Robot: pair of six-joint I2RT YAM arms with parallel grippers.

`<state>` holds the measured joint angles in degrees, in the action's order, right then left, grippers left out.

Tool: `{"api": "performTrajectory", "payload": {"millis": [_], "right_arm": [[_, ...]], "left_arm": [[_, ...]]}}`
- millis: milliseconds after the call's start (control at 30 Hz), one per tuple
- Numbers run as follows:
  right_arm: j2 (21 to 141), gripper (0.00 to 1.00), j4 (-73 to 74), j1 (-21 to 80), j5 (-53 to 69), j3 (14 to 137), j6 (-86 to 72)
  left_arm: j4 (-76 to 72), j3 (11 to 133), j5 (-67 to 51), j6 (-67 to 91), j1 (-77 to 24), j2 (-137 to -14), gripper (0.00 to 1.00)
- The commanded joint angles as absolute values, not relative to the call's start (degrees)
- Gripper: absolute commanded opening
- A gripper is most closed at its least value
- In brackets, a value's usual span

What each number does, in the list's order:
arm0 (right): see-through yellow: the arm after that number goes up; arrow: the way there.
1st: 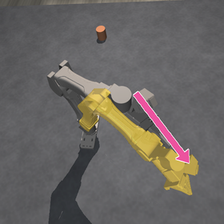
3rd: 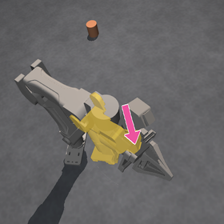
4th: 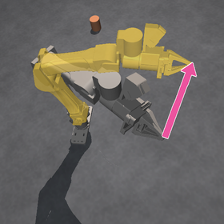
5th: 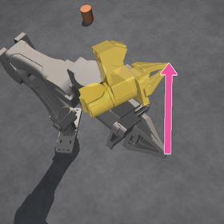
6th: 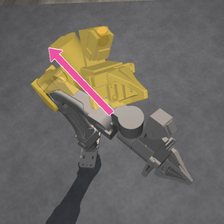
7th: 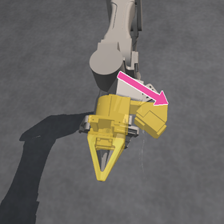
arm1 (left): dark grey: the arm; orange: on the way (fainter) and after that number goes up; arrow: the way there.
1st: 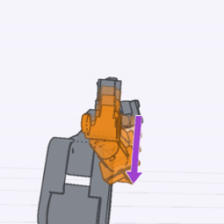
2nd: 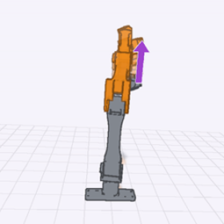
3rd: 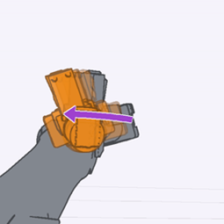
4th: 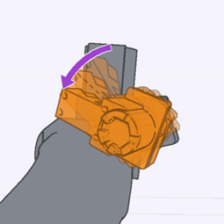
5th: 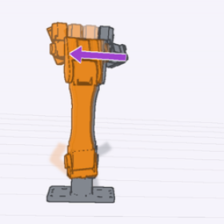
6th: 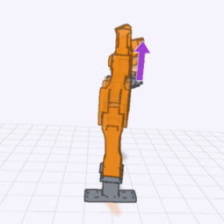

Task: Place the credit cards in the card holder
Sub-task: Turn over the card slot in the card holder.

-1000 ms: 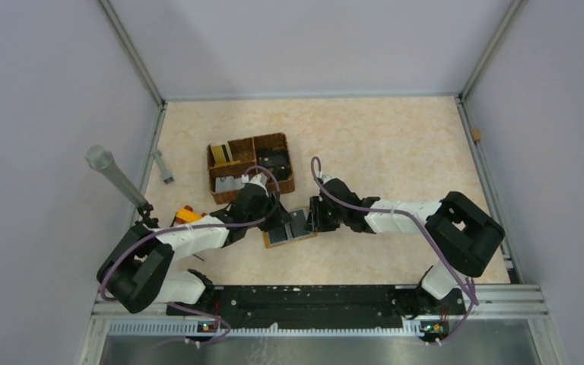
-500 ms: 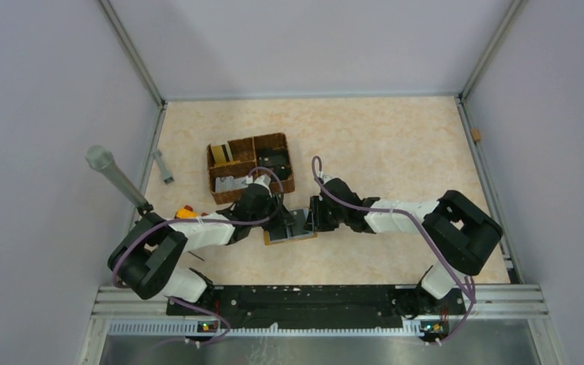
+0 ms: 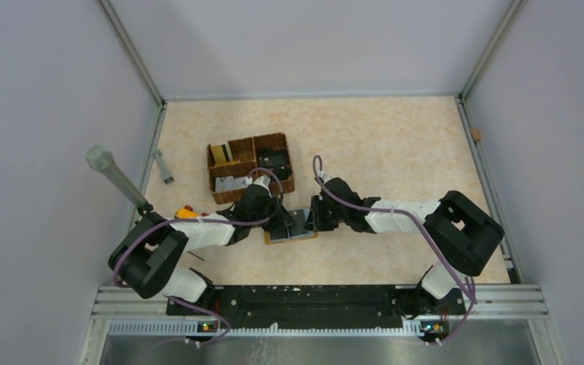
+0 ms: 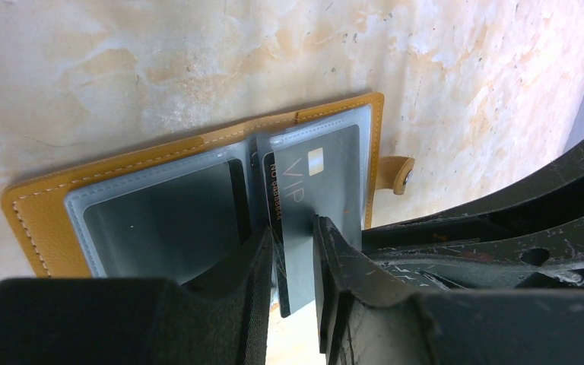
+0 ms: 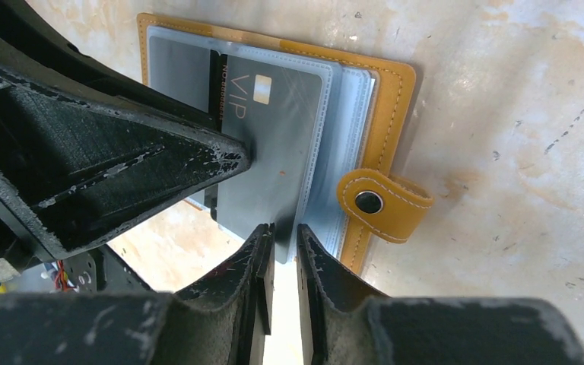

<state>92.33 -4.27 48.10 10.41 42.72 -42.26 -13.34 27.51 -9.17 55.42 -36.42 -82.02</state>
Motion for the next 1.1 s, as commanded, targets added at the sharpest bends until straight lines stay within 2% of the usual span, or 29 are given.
{"api": "performTrajectory", "payload": {"millis": [0,500,600,700,1067], "right_arm": [[88.55,0.18,-7.29,47.79,10.55,43.16,-42.88],[89.10,0.15,-7.30,47.90,12.21,46.41,-41.14],[89.53,0.15,-8.68,48.04,12.64,46.08,-41.69],[90.27,0.14,-9.69,48.00,12.81,45.84,-42.14],[89.07,0.13,-4.99,48.06,7.60,44.79,-42.23]], "left_arm": [[-15.15,26.81,-10.03,55.55,-36.61,-81.38,0.28],[-13.57,27.38,-10.03,54.07,-36.57,-78.56,0.32],[-14.09,27.23,-10.64,54.21,-36.56,-78.82,0.30],[-15.18,26.73,-11.23,54.70,-36.58,-78.69,0.23],[-16.02,26.28,-11.31,54.99,-36.57,-79.65,0.23]]}}
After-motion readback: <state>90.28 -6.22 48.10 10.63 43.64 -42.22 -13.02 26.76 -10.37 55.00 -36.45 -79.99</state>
